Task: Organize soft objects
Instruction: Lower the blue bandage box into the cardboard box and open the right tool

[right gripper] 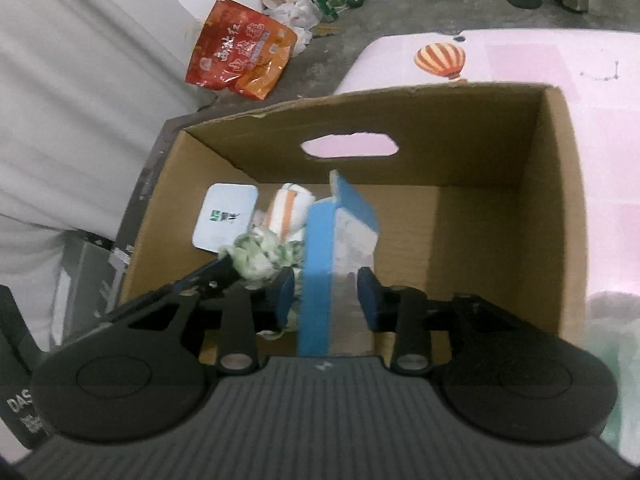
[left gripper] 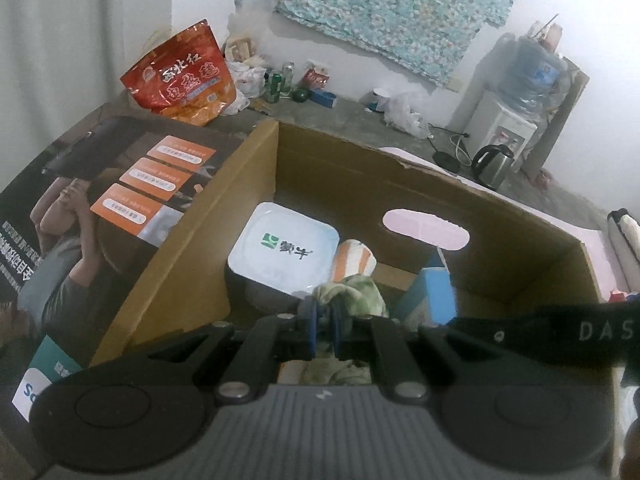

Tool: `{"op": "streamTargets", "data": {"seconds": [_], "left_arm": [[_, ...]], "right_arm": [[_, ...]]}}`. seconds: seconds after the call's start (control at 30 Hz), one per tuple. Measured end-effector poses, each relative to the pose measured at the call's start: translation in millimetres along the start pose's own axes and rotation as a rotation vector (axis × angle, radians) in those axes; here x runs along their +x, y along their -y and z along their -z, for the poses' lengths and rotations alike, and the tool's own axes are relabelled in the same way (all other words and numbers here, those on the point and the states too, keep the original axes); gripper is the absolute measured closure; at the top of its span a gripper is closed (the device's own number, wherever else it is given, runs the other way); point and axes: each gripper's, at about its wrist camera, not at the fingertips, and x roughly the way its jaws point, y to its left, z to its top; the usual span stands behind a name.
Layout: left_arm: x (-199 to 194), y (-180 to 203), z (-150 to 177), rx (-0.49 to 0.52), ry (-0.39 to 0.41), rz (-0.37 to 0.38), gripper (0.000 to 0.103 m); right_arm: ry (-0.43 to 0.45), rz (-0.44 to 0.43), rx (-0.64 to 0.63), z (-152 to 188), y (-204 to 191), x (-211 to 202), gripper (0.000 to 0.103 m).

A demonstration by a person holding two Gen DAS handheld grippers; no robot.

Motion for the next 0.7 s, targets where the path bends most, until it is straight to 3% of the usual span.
{"op": "streamTargets", "data": {"seconds": [0.27,0.43,0.5,0.6,0.7], "left_arm": [[4,13,3,0.039,-0.010,0.011,0.090],[-4,21,5,0.060,0.006,0.033,0.065],[-15,23,4,0.066,0.042,0.030,0.060],[-33,29,3,0.091,0.092,0.046,0.060],[-38,45,5,0.160,0.078,0.057,0.063]], "right_arm": [[0.083,0.039,-0.059,-7,2,-29,0.060],[0.134,0.001,-0.075,-4,6,-59,0.062],[0.160,-0.025,-0.082,2,10,-76,0.062],[0.197,-0.062,-0.094,15,17,-105,0.062],[0.237,-0.106,-0.094,33,29,-135,0.062]]}}
